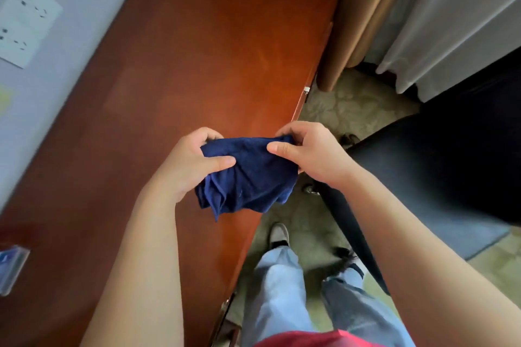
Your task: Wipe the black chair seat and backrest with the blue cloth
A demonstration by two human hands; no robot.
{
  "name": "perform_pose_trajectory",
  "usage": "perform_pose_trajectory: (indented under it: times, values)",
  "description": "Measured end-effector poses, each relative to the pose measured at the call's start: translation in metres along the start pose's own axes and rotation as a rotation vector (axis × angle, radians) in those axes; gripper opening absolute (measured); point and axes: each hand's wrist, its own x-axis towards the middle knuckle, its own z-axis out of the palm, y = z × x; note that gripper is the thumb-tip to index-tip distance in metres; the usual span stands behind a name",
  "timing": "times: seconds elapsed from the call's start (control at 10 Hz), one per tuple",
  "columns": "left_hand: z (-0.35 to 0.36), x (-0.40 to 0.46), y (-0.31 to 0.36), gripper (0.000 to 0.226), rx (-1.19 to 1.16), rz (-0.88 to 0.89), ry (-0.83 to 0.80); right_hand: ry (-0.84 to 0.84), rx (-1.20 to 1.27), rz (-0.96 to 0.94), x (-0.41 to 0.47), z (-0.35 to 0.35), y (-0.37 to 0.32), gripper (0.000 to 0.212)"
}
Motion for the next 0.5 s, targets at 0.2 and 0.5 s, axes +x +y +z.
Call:
perform_pose_trajectory:
  times: [0.2, 0.5]
  values:
    - [-0.019, 0.069, -0.035, 0.03, 0.068, 0.001, 0.146, 0.104, 0.007, 0.136, 0.064, 0.055, 0.015, 0.016]
    - [-0.005, 0.101, -0.045, 0.05, 0.175, 0.045, 0.252, 0.18, -0.09, 0.182, 0.09, 0.062, 0.03, 0.037]
